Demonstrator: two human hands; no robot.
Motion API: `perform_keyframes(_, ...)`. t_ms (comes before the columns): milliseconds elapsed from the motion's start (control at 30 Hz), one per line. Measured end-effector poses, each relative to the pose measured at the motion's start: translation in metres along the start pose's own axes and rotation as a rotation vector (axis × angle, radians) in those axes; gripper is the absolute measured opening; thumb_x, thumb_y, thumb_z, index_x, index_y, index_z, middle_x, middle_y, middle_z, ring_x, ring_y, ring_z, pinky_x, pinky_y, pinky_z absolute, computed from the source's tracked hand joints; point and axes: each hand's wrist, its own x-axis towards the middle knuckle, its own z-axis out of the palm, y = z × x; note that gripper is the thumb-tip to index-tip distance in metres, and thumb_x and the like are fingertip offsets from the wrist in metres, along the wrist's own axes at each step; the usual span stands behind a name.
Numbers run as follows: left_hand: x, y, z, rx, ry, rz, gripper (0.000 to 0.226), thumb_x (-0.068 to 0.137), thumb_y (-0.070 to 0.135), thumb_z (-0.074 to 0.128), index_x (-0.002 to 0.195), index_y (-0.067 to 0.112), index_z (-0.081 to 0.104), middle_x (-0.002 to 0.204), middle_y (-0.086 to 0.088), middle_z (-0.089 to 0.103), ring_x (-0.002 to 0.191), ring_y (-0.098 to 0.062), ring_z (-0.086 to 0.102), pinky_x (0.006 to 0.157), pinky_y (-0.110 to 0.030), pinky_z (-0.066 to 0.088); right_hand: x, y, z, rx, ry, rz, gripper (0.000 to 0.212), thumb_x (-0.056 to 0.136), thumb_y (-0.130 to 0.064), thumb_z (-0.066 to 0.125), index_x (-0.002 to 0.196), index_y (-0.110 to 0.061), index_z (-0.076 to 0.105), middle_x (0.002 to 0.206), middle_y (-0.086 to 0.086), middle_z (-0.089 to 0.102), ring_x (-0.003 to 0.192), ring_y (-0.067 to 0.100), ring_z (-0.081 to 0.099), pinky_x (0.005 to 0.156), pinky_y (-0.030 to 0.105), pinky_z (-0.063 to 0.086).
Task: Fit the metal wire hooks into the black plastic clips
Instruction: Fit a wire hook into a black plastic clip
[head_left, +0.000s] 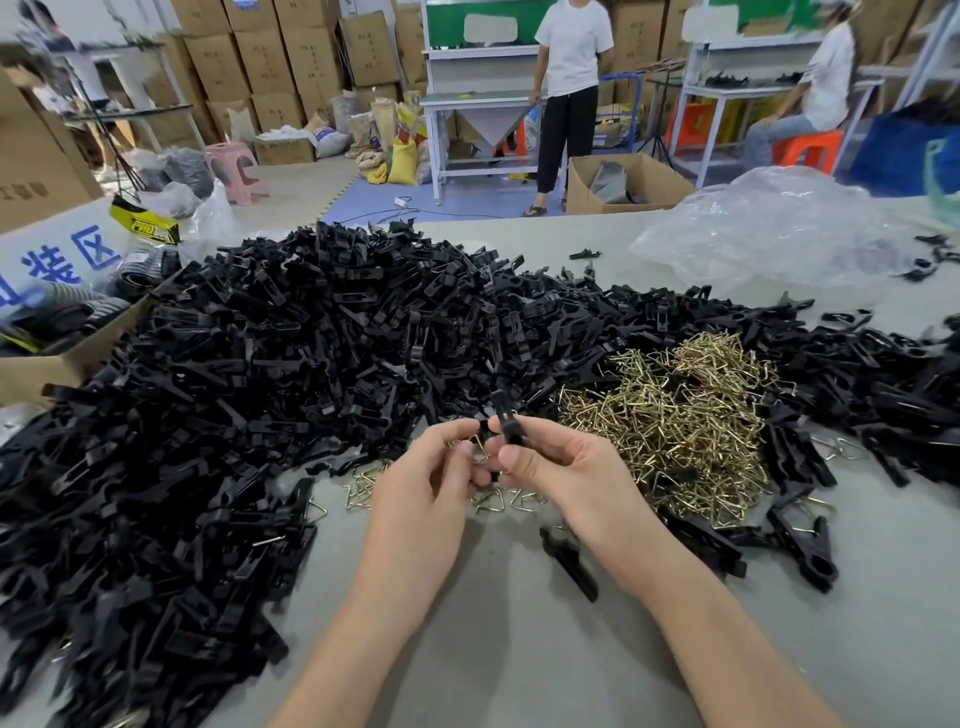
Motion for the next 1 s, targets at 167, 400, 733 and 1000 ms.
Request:
perform_keyframes(167,-0.001,0.000,0.003,0.005,-0.003,0.001,0.020,0.102,0.023,0.056,0.096,0.040,0.065,0.077,0.013,0.073,0.073,-0.005,0.068,0.070,-0.019,0.052,0.001,0.002,-0.002,0.068,-0.030,0.028,0.027,0.077,-0.031,0.076,0.103,-0.038,0.080,0.107,0.000,0.078,0.100,0.011,0.073,0.087,0.020,0.055)
perform_keyframes(400,-0.004,-0.002,0.002,0.217,0.040,0.159,0.008,0.098,0.031,0.058,0.093,0.037,0.060,0.092,0.016,0.064,0.080,-0.004,0.062,0.066,-0.015,0.045,0.004,0.007,-0.004,0.179,0.013,0.044,0.041,0.070,-0.035,0.084,0.109,-0.026,0.079,0.110,0.006,0.077,0.095,0.013,0.073,0.084,0.022,0.057)
perform_keyframes(733,-0.003,-0.002,0.003,0.145,0.096,0.141,0.013,0.099,0.033,0.053,0.105,0.042,0.060,0.097,0.019,0.066,0.090,-0.004,0.064,0.073,-0.011,0.045,0.004,0.008,-0.002,0.312,-0.009,0.109,0.033,0.075,-0.024,0.081,0.108,-0.021,0.080,0.109,0.009,0.077,0.102,0.023,0.074,0.083,0.024,0.058)
perform_keyframes(1000,0.001,0.007,0.000,-0.149,0.161,-0.025,0.010,0.094,0.027,0.068,0.085,0.028,0.068,0.076,0.013,0.068,0.068,-0.002,0.060,0.066,-0.013,0.046,0.006,0.011,-0.008,-0.090,0.138,-0.149,0.040,0.087,-0.008,0.076,0.100,-0.046,0.078,0.103,-0.012,0.077,0.096,0.005,0.073,0.084,0.016,0.055)
